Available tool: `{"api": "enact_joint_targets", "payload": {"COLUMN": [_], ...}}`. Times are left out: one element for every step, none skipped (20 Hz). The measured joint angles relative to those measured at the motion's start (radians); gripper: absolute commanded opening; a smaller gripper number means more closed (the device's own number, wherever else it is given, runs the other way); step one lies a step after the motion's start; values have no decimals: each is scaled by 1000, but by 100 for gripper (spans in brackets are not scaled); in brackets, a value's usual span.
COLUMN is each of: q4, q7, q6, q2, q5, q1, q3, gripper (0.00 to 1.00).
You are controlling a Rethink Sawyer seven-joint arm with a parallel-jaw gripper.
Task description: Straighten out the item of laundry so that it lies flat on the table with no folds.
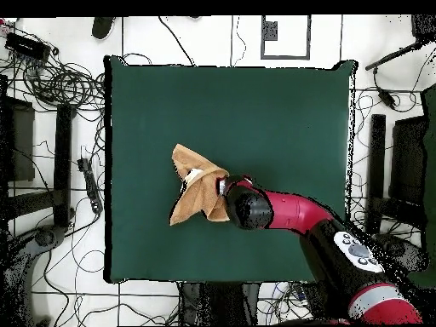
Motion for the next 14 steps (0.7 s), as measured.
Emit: {"api": "enact_joint_targets", "payload": {"q4": [0, 0, 0, 0, 0, 1, 1, 0, 0, 1, 1, 1, 1, 1], "q7": [0, 0, 0, 0, 0, 0, 0, 0, 0, 0, 0, 0, 0, 0], "q6": [-4, -5, -6, -8, -9, -9, -9, -9, -9, -9, -9, -9, -9, -9], "q2": [-8, -11, -15, -21, -30, -35, -40, -49, -55, -61, -71, -77, -87, -92], "q5": [0, 0, 0, 0, 0, 0, 0, 0, 0, 0, 0, 0, 0, 0], "q1": [2, 3, 5, 8, 14, 18, 21, 27, 32, 36, 45, 51, 60, 65], "q3": [0, 0, 0, 0, -1, -1, -2, -4, -6, -8, -14, -18, -25, -27], "gripper": [0, 0, 0, 0, 0, 0, 0, 0, 0, 0, 0, 0, 0, 0]}}
